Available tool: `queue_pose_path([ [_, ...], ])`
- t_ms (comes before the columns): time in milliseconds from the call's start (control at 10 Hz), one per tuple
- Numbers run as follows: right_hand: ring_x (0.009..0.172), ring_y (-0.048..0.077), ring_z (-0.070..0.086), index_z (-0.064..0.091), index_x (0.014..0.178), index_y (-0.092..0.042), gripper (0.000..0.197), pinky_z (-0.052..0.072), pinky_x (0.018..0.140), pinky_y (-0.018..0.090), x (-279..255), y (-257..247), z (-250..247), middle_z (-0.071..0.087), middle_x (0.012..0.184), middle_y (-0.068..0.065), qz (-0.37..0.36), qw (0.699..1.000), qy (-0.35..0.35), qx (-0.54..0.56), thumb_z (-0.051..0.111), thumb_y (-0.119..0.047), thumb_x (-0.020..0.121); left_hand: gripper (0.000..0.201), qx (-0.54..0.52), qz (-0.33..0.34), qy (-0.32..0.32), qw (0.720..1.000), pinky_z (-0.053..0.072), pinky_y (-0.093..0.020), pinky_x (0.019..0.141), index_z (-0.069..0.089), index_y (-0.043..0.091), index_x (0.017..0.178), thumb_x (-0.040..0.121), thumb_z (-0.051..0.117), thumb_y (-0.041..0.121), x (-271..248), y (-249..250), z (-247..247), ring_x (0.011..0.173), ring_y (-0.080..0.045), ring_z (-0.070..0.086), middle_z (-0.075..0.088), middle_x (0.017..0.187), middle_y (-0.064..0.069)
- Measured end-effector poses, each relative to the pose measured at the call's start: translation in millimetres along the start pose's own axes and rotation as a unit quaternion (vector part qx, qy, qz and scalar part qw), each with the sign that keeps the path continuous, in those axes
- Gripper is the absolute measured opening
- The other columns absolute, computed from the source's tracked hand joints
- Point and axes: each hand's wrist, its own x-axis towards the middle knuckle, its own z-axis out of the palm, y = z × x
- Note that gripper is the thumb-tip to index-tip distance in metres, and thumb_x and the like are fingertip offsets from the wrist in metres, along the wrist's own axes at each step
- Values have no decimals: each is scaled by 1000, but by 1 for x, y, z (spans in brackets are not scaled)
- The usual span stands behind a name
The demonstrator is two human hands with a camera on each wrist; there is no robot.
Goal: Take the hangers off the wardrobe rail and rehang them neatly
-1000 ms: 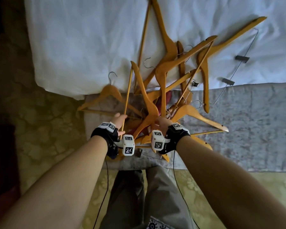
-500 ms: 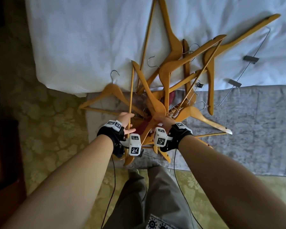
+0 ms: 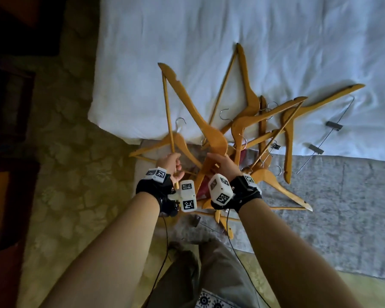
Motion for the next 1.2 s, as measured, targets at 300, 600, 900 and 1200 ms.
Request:
queue_pose_path([
  [300, 93, 16, 70, 52, 125, -9, 27, 56, 65, 19, -98, -42, 123, 57, 114, 12, -105, 986, -112, -58, 50, -7, 98, 46, -265, 53, -5, 963, 20, -24, 58, 34, 24, 62, 101, 34, 48, -95, 22, -103, 50, -11, 21, 24, 51, 8],
  [600, 78, 22, 59, 70, 96, -5, 16, 46, 75, 31, -209, 22, 245, 65, 95, 12, -175, 915, -175, -318, 61, -16, 90, 37, -439, 148, -47, 885, 25, -26, 59, 41, 22, 74, 102, 36, 47, -177, -14, -254, 59, -12, 26, 29, 67, 3],
  [900, 68, 12, 55, 68, 91, -10, 13, 42, 66, 23, -307, 145, 363, 61, 72, 0, -247, 834, -237, -433, 65, -23, 89, 40, -551, 213, -37, 806, 28, -27, 54, 38, 20, 72, 101, 36, 48, -242, -87, -426, 55, -14, 27, 29, 64, 2],
  [1200, 56, 13, 53, 64, 78, -19, 12, 41, 59, 27, -402, 245, 512, 56, 61, -2, -305, 727, -339, -513, 69, -24, 88, 23, -604, 321, 23, 729, 47, -36, 66, 47, 13, 81, 101, 45, 25, -315, -138, -595, 63, -19, 47, 49, 67, -3],
])
